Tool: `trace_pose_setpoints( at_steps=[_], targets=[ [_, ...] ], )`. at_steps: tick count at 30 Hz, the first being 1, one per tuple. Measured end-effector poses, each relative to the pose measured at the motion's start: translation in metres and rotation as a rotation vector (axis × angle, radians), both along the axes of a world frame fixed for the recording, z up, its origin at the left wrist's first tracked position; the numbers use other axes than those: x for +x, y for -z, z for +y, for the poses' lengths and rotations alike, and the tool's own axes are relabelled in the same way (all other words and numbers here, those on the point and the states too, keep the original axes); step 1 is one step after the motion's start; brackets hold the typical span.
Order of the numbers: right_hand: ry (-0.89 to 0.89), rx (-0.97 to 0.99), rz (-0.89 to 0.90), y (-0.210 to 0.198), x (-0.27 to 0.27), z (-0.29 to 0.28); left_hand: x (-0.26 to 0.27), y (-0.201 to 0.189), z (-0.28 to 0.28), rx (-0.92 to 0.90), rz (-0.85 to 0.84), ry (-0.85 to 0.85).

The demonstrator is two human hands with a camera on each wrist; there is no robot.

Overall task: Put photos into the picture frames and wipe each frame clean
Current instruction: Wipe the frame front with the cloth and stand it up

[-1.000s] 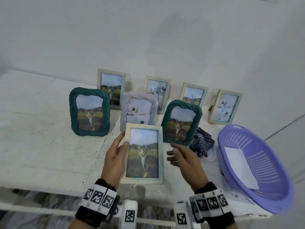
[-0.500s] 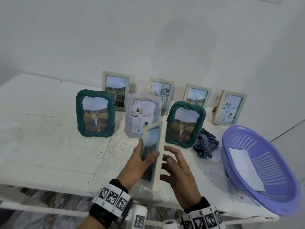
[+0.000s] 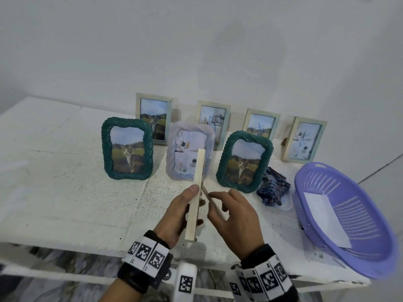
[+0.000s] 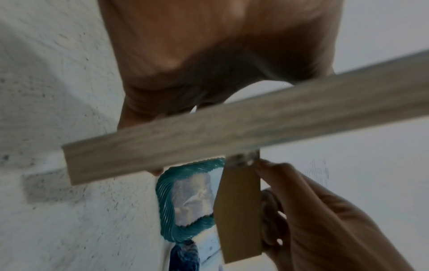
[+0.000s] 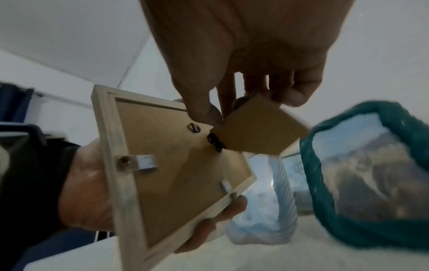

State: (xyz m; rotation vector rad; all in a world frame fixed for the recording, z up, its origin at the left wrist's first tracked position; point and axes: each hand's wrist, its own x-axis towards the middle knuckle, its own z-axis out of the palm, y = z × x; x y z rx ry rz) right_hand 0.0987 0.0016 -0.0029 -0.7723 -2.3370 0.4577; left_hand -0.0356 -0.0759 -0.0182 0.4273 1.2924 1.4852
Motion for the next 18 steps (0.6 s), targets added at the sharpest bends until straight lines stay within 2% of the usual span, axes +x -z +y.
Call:
trace_pose_setpoints(
  at_steps=[3, 5, 6, 7, 10, 12, 14, 15, 18],
  targets=[
    [0.124, 0.224, -0.120, -0.003, -0.001, 0.004, -0.001, -0.003, -0.002, -0.003, 0.056, 0.012],
    [0.178, 0.196, -0.164, -0.004, -0.001, 0.000, -0.001, -0.009, -0.003, 0.024, 0.102, 0.004],
    [0.163, 0.072, -0.137, -0.007, -0.002, -0.003, 0.000, -0.012, -0.004, 0.027, 0.143, -0.004],
    [0.123, -0.155, -0.063, -0.009, -0.003, -0.006, 0.000, -0.014, -0.004, 0.025, 0.196, -0.011],
    [-0.019, -1.068, 0.246, -0.023, -0.005, -0.008, -0.005, -0.011, -0.010, 0.018, 0.312, -0.082],
    [-0.061, -1.427, 0.339, -0.026, -0.003, -0.004, -0.014, -0.009, -0.015, -0.003, 0.298, -0.187],
    [-0.085, -1.579, 0.382, -0.024, -0.003, 0.001, -0.024, -0.015, -0.019, -0.036, 0.219, -0.274],
    [-0.102, -1.614, 0.393, -0.021, -0.004, 0.003, -0.029, -0.019, -0.021, -0.057, 0.179, -0.266],
    [-0.162, -1.667, 0.374, -0.012, -0.012, 0.002, -0.040, -0.023, -0.028, -0.131, 0.134, -0.139]
  ],
)
